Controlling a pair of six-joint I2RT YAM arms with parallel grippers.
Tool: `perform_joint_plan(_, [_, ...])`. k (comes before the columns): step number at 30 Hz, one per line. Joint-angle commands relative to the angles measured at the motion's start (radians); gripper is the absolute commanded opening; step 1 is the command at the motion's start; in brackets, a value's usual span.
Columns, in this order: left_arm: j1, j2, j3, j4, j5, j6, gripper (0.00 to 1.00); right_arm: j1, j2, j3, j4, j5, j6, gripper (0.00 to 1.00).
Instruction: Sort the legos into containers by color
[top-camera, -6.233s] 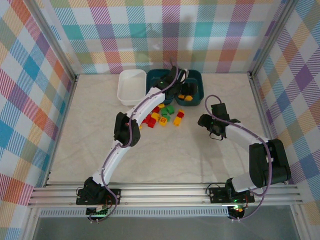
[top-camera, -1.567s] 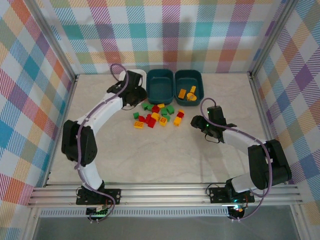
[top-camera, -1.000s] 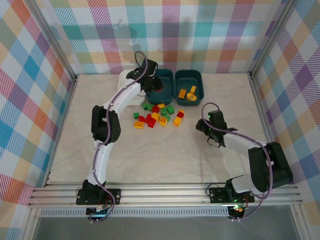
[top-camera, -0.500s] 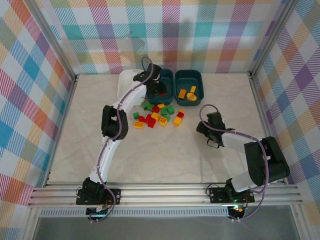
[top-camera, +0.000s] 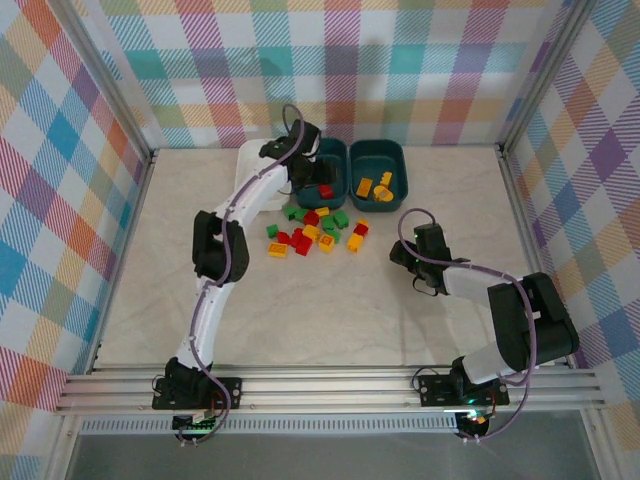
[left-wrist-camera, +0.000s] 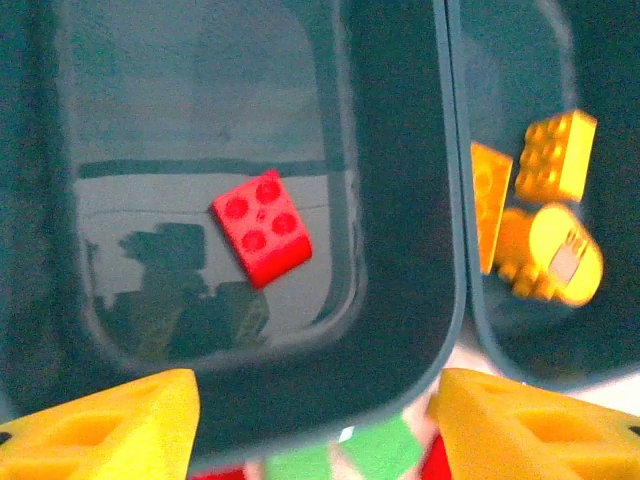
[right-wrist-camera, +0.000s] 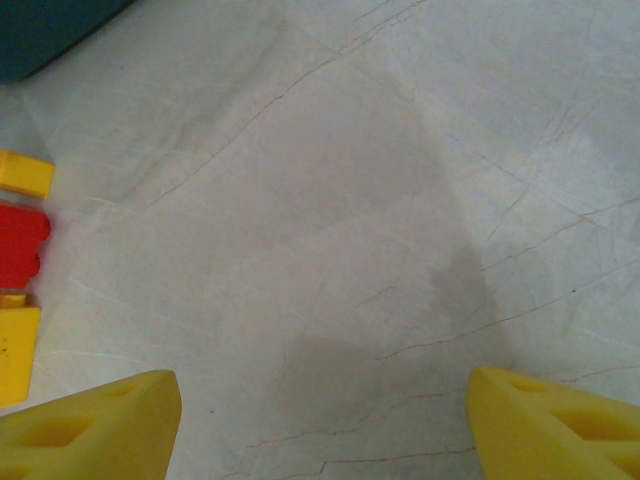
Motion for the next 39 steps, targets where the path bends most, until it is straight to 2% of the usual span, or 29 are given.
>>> perform_joint_plan(1, [-0.046, -0.102, -0.114, -0.052, -0.073, 0.14, 0.61, -0.006, -0.01, -0.005, 0.034, -0.034, 0.005, 0.75])
perform_joint_plan(6, [-0.053, -0.116, -0.208, -0.059, -0.101, 0.224, 0.59, -0.005, -0.013, 0.006, 0.03, -0.062, 0.015, 0.75])
perform_joint_plan(16, [-0.053, -0.079, -0.228, -0.065, -0.219, 0.329, 0.62, -0.006, -0.034, 0.003, 0.014, -0.06, 0.012, 0.75])
perform_joint_plan(26, [-0.053, -0.04, -0.263, -0.035, -0.192, 0.338, 0.59, -0.005, -0.038, 0.004, 0.005, -0.048, 0.008, 0.75])
perform_joint_plan(39, [-0.057, -0.04, -0.315, -0.021, -0.168, 0.328, 0.39, -0.004, -0.031, 0.007, 0.005, -0.049, 0.008, 0.75])
